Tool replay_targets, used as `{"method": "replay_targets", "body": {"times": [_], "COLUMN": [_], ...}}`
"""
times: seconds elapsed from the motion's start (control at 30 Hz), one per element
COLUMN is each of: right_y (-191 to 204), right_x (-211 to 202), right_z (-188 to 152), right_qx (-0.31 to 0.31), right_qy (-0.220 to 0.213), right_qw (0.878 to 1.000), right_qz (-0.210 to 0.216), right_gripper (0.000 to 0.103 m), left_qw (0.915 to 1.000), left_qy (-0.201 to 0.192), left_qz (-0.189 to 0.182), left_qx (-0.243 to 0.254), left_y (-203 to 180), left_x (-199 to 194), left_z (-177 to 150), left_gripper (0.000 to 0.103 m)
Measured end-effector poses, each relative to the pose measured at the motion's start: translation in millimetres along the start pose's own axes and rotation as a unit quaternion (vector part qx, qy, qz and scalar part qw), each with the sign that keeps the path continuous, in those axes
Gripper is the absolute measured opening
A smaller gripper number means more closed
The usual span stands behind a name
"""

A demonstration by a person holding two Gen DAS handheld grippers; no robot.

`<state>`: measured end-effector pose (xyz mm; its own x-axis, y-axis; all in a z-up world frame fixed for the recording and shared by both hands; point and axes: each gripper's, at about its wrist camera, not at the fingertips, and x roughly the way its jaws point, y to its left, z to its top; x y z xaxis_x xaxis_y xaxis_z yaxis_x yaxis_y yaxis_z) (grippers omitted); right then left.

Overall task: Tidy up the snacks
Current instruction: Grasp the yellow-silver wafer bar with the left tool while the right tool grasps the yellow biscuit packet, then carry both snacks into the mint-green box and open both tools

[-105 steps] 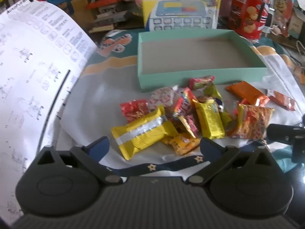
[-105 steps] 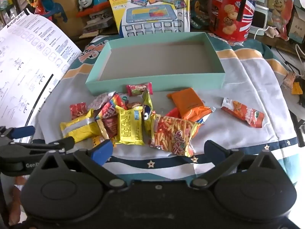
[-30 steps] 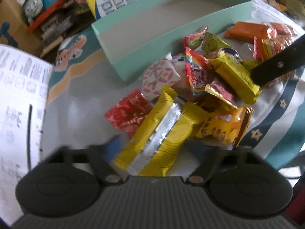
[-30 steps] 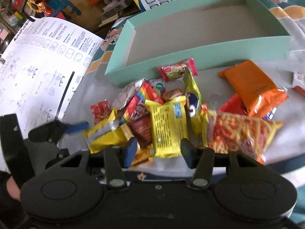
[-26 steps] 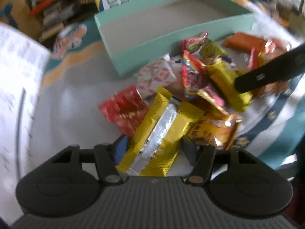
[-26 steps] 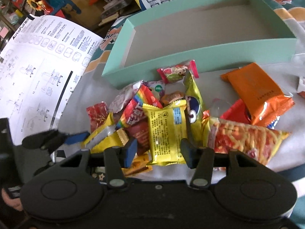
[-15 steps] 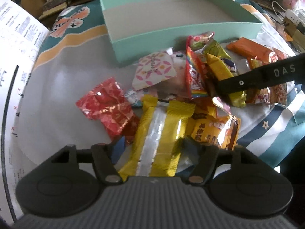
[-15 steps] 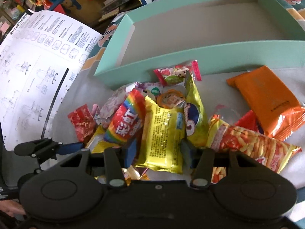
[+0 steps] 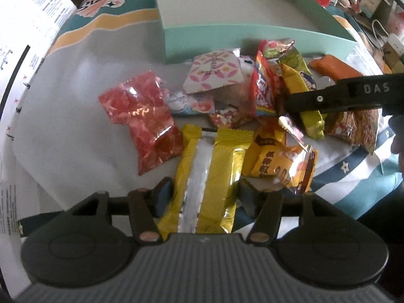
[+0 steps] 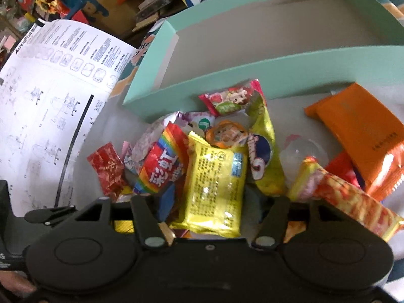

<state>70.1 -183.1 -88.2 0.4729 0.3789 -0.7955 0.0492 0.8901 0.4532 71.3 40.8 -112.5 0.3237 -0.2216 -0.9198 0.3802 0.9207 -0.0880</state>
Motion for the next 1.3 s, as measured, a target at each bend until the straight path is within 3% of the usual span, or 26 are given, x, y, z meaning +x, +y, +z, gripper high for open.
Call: {"method": "replay_targets", "body": {"times": [0.07,0.1,0.17,0.23,0.27,0.33,0.47,0.77,0.9,1.07,1.3], "right_y": [4,6,10,17,20,29,30,41,38,20,-15], "right_x": [3,3,0,-7,-10,-14,-17,-52,-75,-87,-59], "right_z": [1,1,1,-2,-5,-11,-11,1,28,83,169], "right_qx": [-0.005,-0.007,-0.014,-0.022,-0.031,-0.056,-0.046,-0.058,-0.060,-0.054,-0.027], "right_qy": [-0.004,-0.003,-0.001,0.005,0.003,0.001,-0.002,-0.034,-0.066,-0.101,-0.111], "right_qw": [1.000,1.000,1.000,0.999,0.999,0.997,0.997,0.997,0.996,0.992,0.987], "right_qz": [-0.010,-0.017,-0.025,-0.030,-0.030,-0.047,-0.054,-0.030,-0.029,-0.061,-0.114], "right_gripper": [0.061,0.051,0.049,0.049,0.049,0.049,0.049,0.049,0.049,0.049,0.049], "left_qw": [1.0000,0.9999,0.9997,0.9997,0.9997,0.9998,0.9998,0.9978,0.9949,0.9899,0.9903], "left_qy": [0.001,0.002,0.002,-0.001,-0.005,-0.010,-0.011,-0.058,-0.093,-0.138,-0.127], "left_qz": [0.008,0.013,0.020,0.022,0.022,0.018,0.014,0.007,0.010,0.025,0.047], "left_qx": [0.002,0.006,0.013,0.013,0.012,0.006,-0.012,-0.031,-0.037,-0.023,-0.030], "left_y": [-3,-5,-10,-11,-12,-12,-10,-14,-11,-12,-11], "left_x": [2,3,4,4,3,0,-5,-50,-70,-76,-24], "left_z": [1,1,1,0,0,-1,-2,13,45,113,217], "left_gripper": [0.064,0.068,0.070,0.067,0.054,0.053,0.053,0.053,0.053,0.053,0.053]}}
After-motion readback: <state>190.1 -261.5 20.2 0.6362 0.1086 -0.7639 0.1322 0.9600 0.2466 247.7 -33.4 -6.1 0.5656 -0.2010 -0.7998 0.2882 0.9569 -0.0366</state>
